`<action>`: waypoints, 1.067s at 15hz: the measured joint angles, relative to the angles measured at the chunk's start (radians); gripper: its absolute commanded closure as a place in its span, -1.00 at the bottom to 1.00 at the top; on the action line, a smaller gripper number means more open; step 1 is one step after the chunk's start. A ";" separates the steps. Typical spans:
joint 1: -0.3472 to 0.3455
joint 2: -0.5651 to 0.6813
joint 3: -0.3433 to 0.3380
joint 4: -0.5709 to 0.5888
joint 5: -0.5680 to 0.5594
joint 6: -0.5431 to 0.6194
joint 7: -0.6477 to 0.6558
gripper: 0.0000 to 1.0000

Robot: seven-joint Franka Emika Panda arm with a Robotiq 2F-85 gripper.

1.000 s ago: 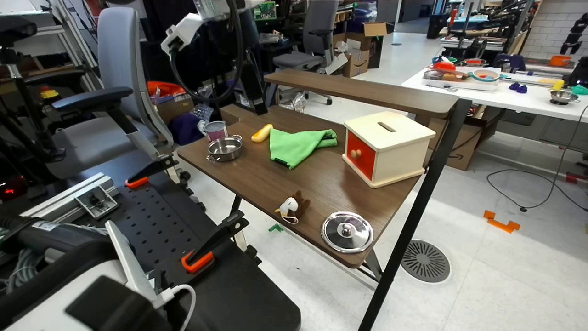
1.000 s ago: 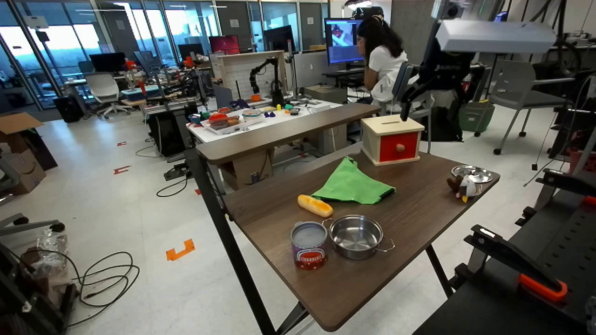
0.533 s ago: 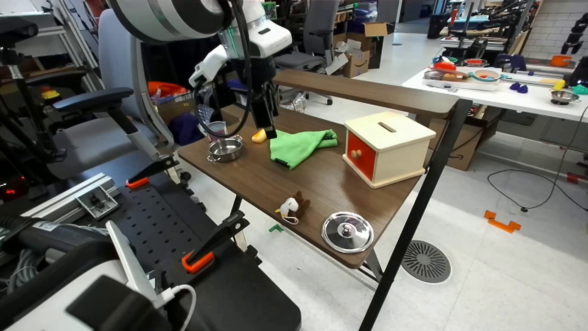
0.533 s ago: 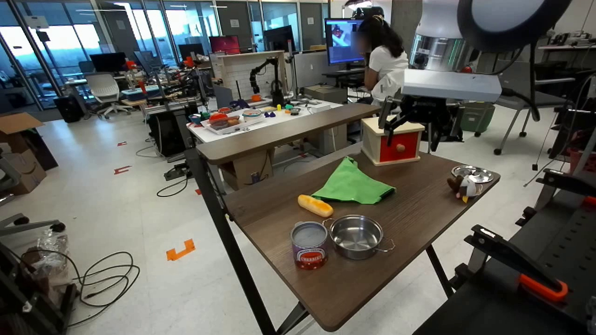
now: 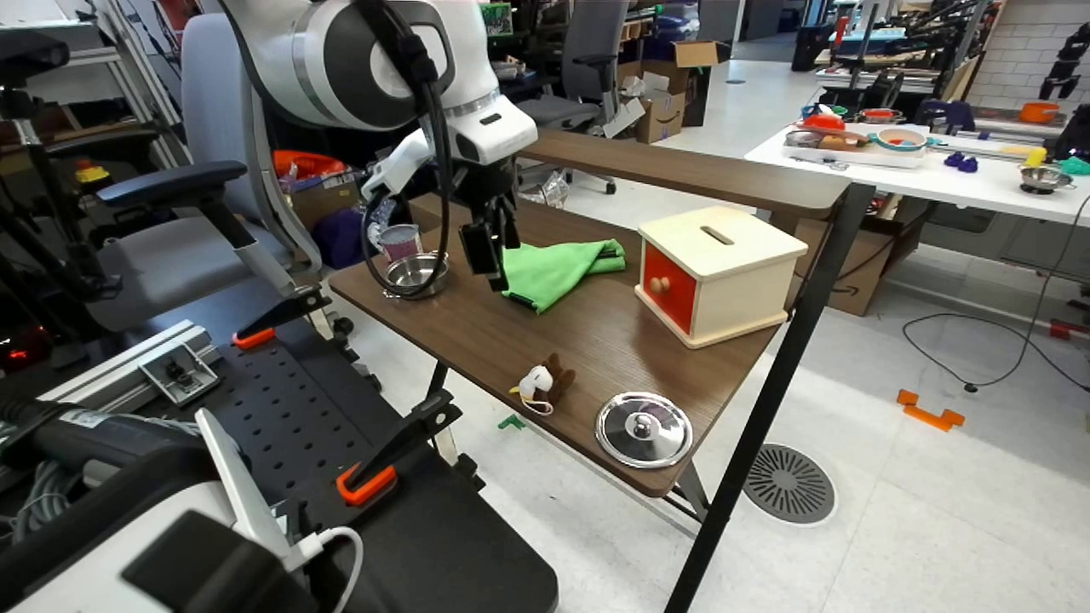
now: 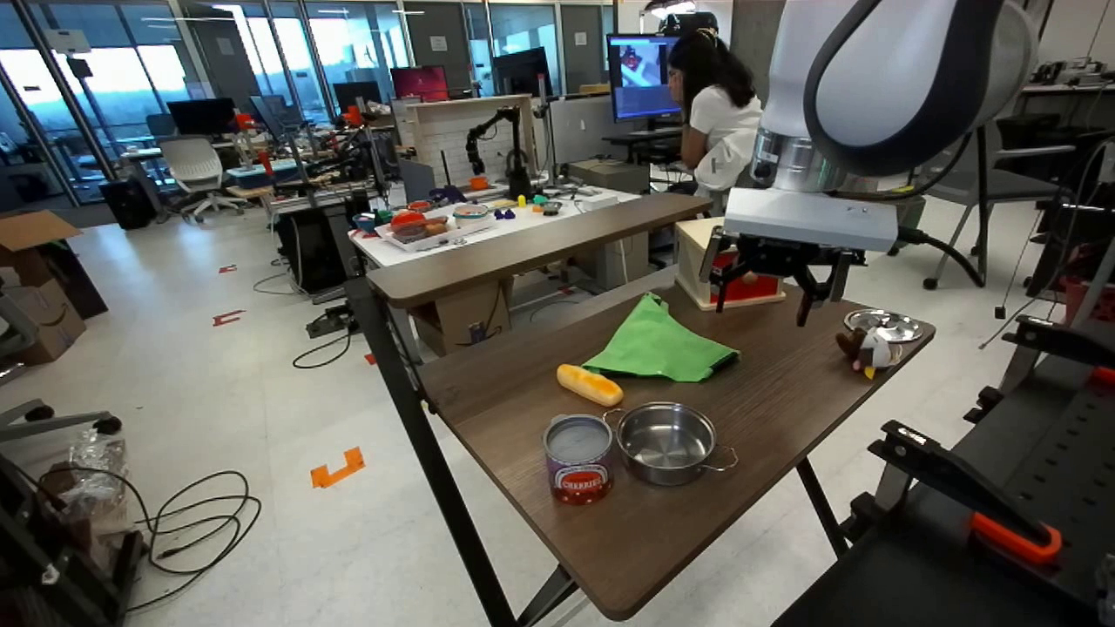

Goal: Move the green towel forwards.

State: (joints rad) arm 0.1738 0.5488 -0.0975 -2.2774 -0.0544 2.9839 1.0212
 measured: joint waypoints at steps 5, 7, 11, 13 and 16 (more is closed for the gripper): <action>0.014 0.047 0.000 0.029 0.075 0.000 -0.017 -1.00; 0.014 0.067 0.000 0.045 0.094 0.000 -0.021 -1.00; 0.015 0.117 0.001 0.080 0.124 0.000 -0.026 -1.00; 0.017 0.140 0.001 0.095 0.133 0.000 -0.027 -0.99; 0.017 0.168 0.001 0.117 0.142 0.000 -0.029 -0.38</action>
State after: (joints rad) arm 0.1913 0.7164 -0.0968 -2.1607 0.0873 2.9843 0.9917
